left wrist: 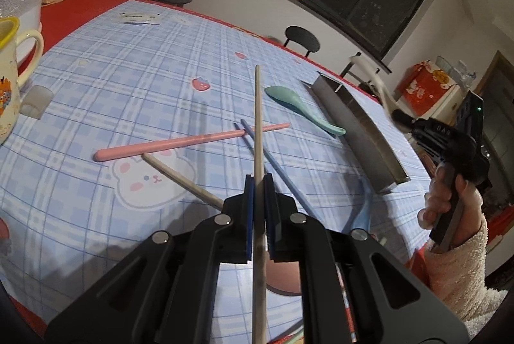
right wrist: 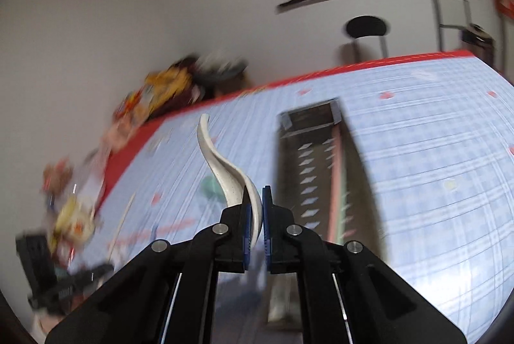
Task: Organize utensils
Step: 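Carry the beige spoon and beige chopstick over the metal caddy with both grippers, then lower both grippers into the caddy and open them to release the utensils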
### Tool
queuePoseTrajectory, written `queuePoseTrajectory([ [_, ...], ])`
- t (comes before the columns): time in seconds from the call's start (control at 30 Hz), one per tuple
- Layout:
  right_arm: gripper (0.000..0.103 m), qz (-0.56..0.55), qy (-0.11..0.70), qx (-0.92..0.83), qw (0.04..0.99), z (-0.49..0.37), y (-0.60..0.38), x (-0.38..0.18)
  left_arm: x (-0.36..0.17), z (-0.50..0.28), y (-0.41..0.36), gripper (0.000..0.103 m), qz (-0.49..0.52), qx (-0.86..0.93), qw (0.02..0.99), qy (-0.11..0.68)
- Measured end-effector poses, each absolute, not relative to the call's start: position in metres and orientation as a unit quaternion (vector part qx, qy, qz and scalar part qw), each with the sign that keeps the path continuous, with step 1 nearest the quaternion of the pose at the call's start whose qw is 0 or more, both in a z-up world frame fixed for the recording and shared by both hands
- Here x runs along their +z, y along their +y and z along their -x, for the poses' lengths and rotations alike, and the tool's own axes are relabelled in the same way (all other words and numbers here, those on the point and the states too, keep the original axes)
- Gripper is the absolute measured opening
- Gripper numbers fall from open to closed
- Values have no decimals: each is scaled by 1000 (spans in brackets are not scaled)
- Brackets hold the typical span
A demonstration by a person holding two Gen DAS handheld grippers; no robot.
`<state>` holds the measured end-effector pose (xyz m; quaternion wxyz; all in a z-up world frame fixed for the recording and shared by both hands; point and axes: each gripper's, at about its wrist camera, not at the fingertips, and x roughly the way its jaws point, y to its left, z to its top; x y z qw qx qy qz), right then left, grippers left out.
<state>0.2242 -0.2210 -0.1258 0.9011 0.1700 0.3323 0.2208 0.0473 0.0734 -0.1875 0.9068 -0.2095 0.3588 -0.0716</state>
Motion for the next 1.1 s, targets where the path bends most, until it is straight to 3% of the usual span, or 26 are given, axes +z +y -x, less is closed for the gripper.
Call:
queuePoseTrajectory([
  [0.23,7,-208,345,168,900,-224,-255,-144,-171,-62,68,10,227,-64,898,371],
  [0.6,7,-239,355,138,893,-225,-268,-152,-142,-156,-41,10,219,-160,888,371],
  [1.1,7,-258,389,117,876,-234,-269,-171,-167,-257,-110,10,322,-140,849,395],
])
